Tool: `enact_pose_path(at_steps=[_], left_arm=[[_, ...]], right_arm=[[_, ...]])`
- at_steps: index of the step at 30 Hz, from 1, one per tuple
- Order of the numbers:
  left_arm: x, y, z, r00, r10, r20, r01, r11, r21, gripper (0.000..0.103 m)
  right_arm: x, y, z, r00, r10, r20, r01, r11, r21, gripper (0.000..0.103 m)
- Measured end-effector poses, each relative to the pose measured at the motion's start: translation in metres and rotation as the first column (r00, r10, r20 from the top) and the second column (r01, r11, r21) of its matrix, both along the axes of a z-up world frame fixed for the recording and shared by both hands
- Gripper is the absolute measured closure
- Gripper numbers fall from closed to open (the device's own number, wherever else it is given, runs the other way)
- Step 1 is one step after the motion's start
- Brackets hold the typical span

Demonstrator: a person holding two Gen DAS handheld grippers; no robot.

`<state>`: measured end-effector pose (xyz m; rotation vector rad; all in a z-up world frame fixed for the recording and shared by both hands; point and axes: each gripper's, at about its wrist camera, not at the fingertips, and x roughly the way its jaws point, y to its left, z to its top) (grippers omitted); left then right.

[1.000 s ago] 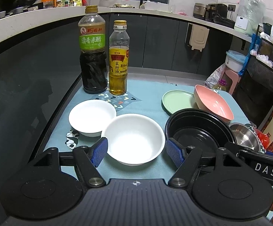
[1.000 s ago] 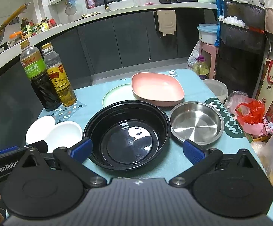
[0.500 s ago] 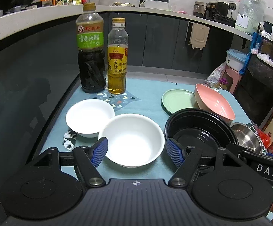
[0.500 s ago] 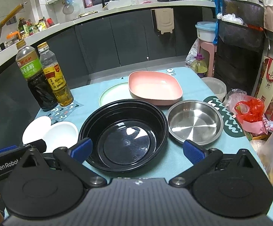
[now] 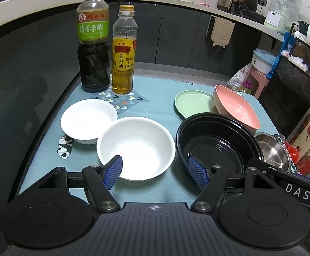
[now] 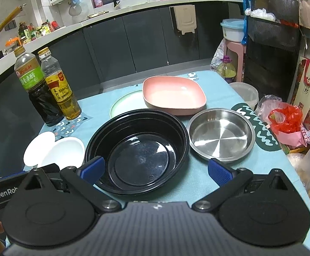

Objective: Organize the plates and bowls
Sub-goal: 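Move both tools toward the rim of the large black bowl, then close both tools on the black bowl rim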

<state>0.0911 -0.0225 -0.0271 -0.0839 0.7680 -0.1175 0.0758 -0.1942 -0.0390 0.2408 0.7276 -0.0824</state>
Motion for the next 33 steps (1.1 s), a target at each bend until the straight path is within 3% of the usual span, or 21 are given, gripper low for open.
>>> enact_pose_path(at_steps=[8, 13, 19, 33], left_arm=[[0.007, -0.001, -0.006, 0.998, -0.014, -0.069, 0.008, 0.996, -0.083, 0.038], [0.013, -0.003, -0.010, 0.992, -0.046, -0.114, 0.026, 0.985, -0.169, 0.046], [0.019, -0.011, -0.015, 0.987, -0.073, -0.146, 0.043, 0.979, -0.199, 0.053], [0.042, -0.030, -0.039, 0.973, -0.073, -0.219, 0.037, 0.985, -0.166, 0.053]], right_arm=[[0.003, -0.015, -0.008, 0.999, 0.034, -0.028, -0.031, 0.995, 0.099, 0.042], [0.006, -0.026, -0.012, 0.998, 0.043, -0.049, -0.034, 0.984, 0.173, 0.042], [0.010, -0.031, -0.019, 0.996, 0.043, -0.077, -0.026, 0.977, 0.211, 0.045], [0.027, -0.040, -0.035, 0.993, 0.025, -0.117, 0.002, 0.974, 0.224, 0.045]])
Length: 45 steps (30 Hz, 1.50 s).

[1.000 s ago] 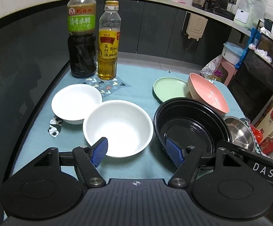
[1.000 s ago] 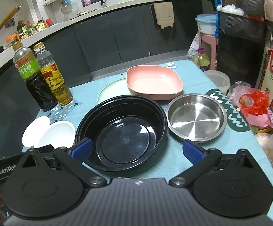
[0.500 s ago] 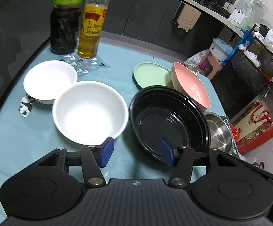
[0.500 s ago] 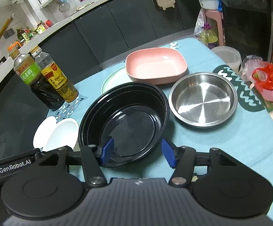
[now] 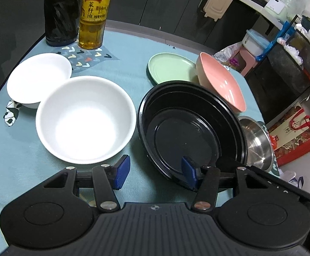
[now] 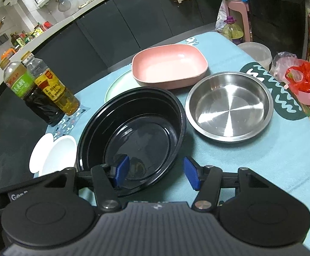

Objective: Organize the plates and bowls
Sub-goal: 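Close both tools on the black bowl rim, then lift the black bowl with both tools and lower it onto the cloth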

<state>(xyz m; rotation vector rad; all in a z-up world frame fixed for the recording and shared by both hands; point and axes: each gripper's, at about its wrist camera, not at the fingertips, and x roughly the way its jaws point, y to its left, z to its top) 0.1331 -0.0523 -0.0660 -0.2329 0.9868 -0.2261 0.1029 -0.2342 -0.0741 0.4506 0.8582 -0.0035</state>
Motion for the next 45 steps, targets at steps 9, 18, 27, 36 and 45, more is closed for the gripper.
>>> enact_pose_path(at_steps=[9, 18, 27, 36, 45], left_arm=[[0.005, -0.007, -0.009, 0.999, -0.036, 0.019, 0.036, 0.999, 0.013, 0.083], [-0.018, -0.004, 0.005, 0.998, -0.045, 0.049, 0.044, 0.999, 0.022, 0.083], [-0.055, 0.004, 0.018, 0.995, -0.055, 0.081, 0.053, 0.998, 0.029, 0.081], [-0.098, 0.021, 0.028, 0.992, -0.051, 0.112, 0.048, 0.998, 0.036, 0.080], [-0.138, 0.046, 0.030, 0.991, -0.031, 0.127, 0.025, 0.999, 0.042, 0.079]], right_arm=[[0.008, 0.000, -0.009, 1.000, 0.027, -0.013, -0.027, 1.000, -0.015, 0.066], [-0.009, 0.006, 0.002, 0.999, 0.034, 0.013, -0.034, 0.998, -0.049, 0.075], [-0.041, 0.014, 0.021, 0.998, 0.034, 0.043, -0.031, 0.998, -0.062, 0.075], [-0.078, 0.031, 0.033, 0.996, 0.060, 0.065, -0.054, 0.994, -0.093, 0.075], [-0.109, 0.054, 0.039, 0.991, 0.110, 0.073, -0.101, 0.989, -0.111, 0.075]])
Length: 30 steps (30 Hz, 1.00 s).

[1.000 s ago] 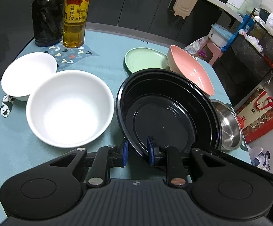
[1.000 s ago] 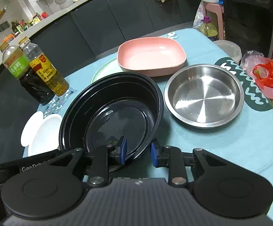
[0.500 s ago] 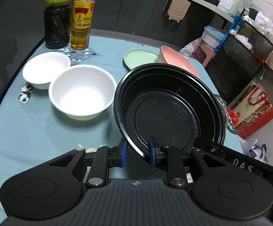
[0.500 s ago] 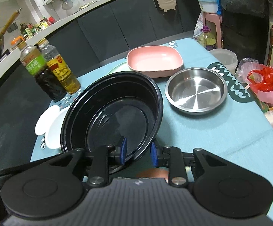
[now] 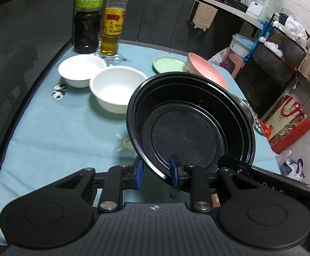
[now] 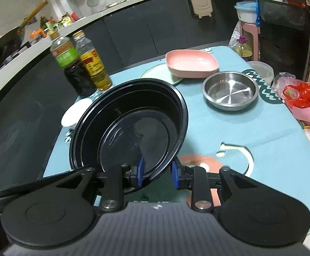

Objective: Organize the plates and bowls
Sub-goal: 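Lift the black bowl with both tools and lower it onto the cloth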

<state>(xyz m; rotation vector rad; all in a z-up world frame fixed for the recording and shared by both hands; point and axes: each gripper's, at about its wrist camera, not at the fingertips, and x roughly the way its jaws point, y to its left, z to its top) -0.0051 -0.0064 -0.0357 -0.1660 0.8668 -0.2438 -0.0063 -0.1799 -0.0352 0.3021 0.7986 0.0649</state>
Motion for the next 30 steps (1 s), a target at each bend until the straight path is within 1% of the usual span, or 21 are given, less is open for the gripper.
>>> enact_pose_path(at_steps=[7, 14, 22, 30], left_arm=[[-0.017, 0.016, -0.008, 1.000, 0.021, -0.016, -0.021, 1.000, 0.004, 0.078], [-0.028, 0.028, -0.015, 0.999, 0.035, -0.031, -0.035, 0.999, 0.013, 0.078], [-0.034, 0.033, -0.021, 0.998, 0.037, -0.050, -0.037, 0.999, 0.012, 0.077], [-0.036, 0.032, -0.024, 0.997, 0.037, -0.062, -0.035, 0.999, 0.025, 0.077]], right_arm=[[-0.016, 0.019, -0.005, 0.999, 0.038, -0.017, -0.038, 0.999, -0.012, 0.074], [-0.024, 0.031, -0.013, 0.997, 0.066, -0.038, -0.066, 0.998, -0.006, 0.074], [-0.030, 0.038, -0.016, 0.996, 0.079, -0.050, -0.079, 0.997, -0.012, 0.074], [-0.030, 0.040, -0.024, 0.994, 0.081, -0.079, -0.082, 0.997, -0.009, 0.074]])
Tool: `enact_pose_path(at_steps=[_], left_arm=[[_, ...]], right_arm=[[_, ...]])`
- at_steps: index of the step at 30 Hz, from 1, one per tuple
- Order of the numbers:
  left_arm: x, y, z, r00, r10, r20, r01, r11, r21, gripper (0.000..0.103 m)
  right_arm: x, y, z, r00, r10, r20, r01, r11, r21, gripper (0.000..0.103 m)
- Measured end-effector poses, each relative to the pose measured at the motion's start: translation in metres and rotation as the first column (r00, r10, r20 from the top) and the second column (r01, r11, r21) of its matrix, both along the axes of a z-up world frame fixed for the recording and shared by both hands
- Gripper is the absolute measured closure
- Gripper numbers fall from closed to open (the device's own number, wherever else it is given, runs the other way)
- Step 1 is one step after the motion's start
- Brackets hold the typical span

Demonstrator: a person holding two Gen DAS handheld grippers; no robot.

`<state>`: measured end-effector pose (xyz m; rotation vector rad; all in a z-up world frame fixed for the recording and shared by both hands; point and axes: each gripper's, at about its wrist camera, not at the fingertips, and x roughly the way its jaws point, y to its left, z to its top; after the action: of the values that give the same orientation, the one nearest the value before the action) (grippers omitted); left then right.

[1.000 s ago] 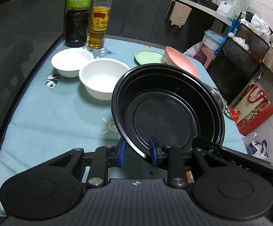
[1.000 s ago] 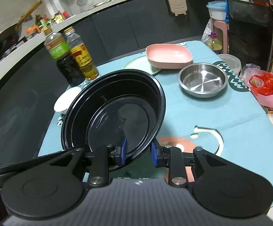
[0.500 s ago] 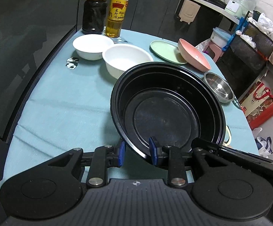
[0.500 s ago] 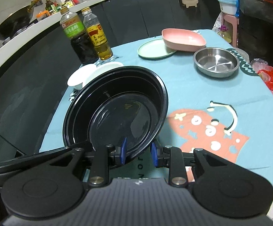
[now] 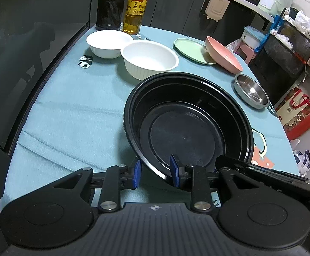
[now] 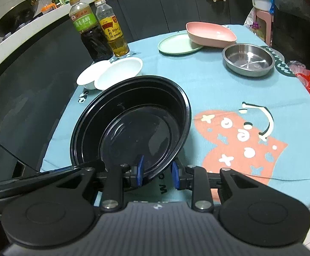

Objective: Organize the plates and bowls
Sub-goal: 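Lift the black bowl with both tools and lower it onto the cloth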

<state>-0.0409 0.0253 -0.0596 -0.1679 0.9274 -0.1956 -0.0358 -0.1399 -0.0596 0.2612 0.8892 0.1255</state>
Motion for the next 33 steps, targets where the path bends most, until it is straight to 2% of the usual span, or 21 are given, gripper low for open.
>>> enact_pose_path(at_steps=[18, 21, 23, 24, 33], left_arm=[[0.005, 0.000, -0.005, 0.999, -0.006, -0.033, 0.006, 1.000, 0.014, 0.074], [0.006, 0.001, -0.005, 0.999, -0.007, -0.042, 0.007, 1.000, 0.016, 0.073], [0.006, 0.002, -0.005, 0.999, -0.001, -0.045, 0.002, 1.000, 0.021, 0.073], [0.006, 0.003, -0.005, 0.999, 0.001, -0.044, 0.000, 1.000, 0.023, 0.073], [0.004, 0.016, 0.011, 0.999, 0.033, 0.004, -0.033, 0.999, 0.001, 0.070]], right_arm=[[0.006, -0.004, -0.009, 0.999, -0.010, -0.042, 0.012, 1.000, 0.027, 0.073], [0.007, -0.006, -0.009, 0.999, -0.022, -0.043, 0.023, 0.999, 0.035, 0.069], [0.007, -0.009, -0.009, 0.999, -0.034, -0.036, 0.035, 0.999, 0.037, 0.060], [0.006, -0.010, -0.008, 0.999, -0.040, -0.032, 0.041, 0.998, 0.037, 0.059], [0.007, -0.021, -0.003, 0.998, -0.070, -0.010, 0.070, 0.996, 0.047, 0.058]])
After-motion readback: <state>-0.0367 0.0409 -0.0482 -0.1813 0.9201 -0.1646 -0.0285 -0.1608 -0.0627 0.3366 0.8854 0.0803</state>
